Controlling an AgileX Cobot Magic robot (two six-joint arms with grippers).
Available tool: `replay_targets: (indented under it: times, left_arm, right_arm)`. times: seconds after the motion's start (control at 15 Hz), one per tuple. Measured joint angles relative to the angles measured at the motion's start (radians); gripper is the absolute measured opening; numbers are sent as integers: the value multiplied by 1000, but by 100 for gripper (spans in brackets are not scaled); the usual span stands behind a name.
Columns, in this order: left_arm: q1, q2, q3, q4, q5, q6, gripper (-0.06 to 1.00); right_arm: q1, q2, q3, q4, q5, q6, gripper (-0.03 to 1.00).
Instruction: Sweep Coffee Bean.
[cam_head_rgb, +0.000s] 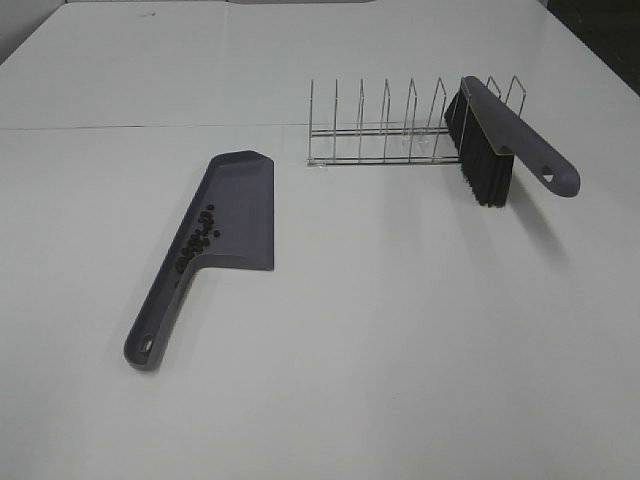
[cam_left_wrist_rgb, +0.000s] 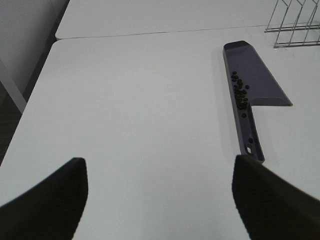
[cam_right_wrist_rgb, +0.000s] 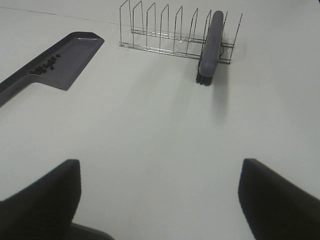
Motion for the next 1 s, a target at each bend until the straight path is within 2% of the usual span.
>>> replay_targets:
  times: [1.0]
  left_arm:
    - [0, 0, 0, 0, 0, 1, 73]
  right_arm:
    - [0, 0, 0, 0, 0, 1, 73]
